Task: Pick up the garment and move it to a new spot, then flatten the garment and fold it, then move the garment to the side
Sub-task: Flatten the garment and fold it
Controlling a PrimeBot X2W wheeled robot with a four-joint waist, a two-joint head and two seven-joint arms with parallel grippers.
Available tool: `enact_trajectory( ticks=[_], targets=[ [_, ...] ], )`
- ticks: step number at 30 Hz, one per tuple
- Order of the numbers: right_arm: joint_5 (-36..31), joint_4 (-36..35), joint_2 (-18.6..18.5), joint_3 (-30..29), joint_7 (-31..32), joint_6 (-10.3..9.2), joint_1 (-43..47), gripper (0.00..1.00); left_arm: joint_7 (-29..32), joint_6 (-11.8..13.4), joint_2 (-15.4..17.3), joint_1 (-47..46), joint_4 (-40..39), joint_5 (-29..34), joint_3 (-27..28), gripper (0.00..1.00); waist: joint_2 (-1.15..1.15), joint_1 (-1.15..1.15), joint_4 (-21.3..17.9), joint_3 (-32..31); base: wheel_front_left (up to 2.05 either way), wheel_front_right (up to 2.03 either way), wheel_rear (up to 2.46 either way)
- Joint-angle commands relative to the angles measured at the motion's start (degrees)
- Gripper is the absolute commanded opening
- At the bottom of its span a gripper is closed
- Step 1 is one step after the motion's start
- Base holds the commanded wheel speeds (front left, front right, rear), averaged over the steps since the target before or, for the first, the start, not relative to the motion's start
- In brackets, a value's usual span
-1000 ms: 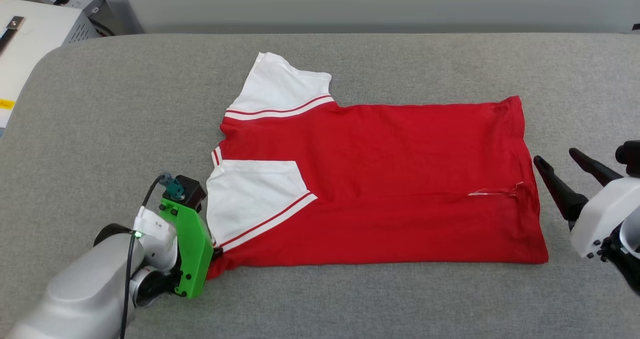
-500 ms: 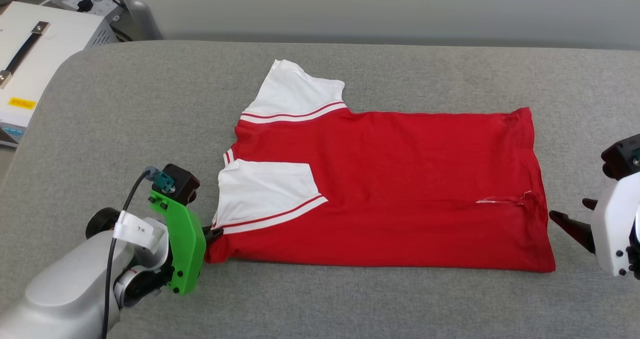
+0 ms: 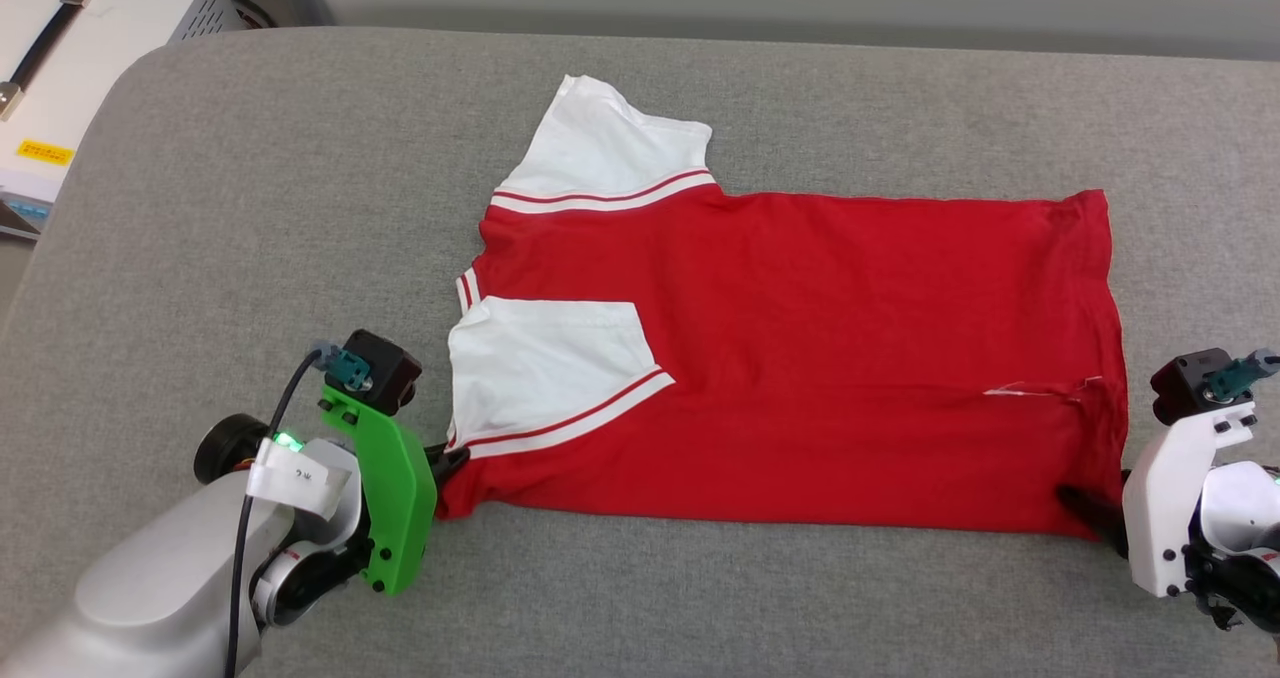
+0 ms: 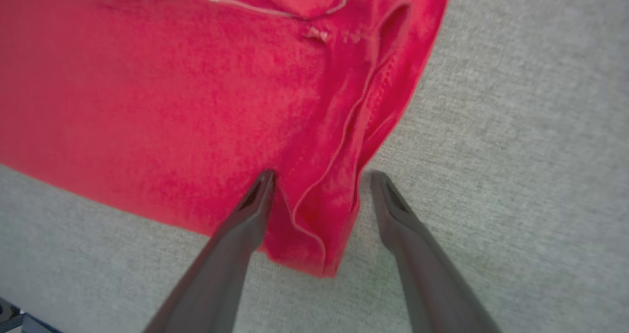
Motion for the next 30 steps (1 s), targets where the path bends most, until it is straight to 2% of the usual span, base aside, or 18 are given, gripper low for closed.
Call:
enact_trajectory(
  ticks=[1, 2, 3, 10, 18, 25, 30],
  targets=[
    [0.14, 2.25, 2.05, 2.79, -0.24, 0.01, 1.76, 1.00, -0.67, 0.17, -0.34, 1.01, 0.17, 0.60, -0.01, 0.00, 0.00, 0.00, -0.05, -0.17, 0.00, 0.00, 0.00],
    [0.40, 2.40, 2.02, 3.35, -0.86, 0.01, 1.73, 0.64, -0.92, 0.16, -0.32, 1.31, 0.30, 0.48, 0.00, 0.00, 0.00, 0.00, -0.17, -0.40, 0.00, 0.00, 0.00],
    [1.57, 2.39, 1.39, 3.69, -4.17, 0.01, 1.32, 0.00, -2.13, 0.19, -0.23, 2.81, 0.78, -0.36, 0.27, 0.00, 0.00, 0.00, -0.68, -1.85, 0.00, 0.00, 0.00],
    [3.59, -0.74, -1.58, 2.63, -9.98, 0.01, 3.16, 0.00, -4.75, 0.22, -0.08, 6.42, 1.15, -2.28, 0.73, 0.00, 0.00, 0.00, -1.01, -6.24, 0.00, 0.00, 0.00],
    [4.17, -8.30, -4.63, -1.14, -10.55, 0.01, 9.20, 0.00, -4.56, 1.07, 4.09, 10.03, -3.41, -4.09, 1.01, 0.00, 0.00, 0.00, -0.96, -9.34, 0.00, 0.00, 0.00],
    [3.66, -13.47, -4.88, -5.82, -7.80, 0.01, 15.10, 0.00, -4.07, 3.47, 6.71, 12.89, -8.58, -5.00, 0.88, 0.00, 0.00, 0.00, -0.65, -9.52, 0.00, 0.00, 0.00],
    [3.20, -13.61, -2.30, -8.61, -6.04, 0.01, 17.55, 0.00, -3.97, 5.04, 6.24, 13.95, -8.33, -4.95, 0.37, 0.00, 0.00, 0.00, -0.99, -7.90, 0.00, 0.00, 0.00]
  ],
)
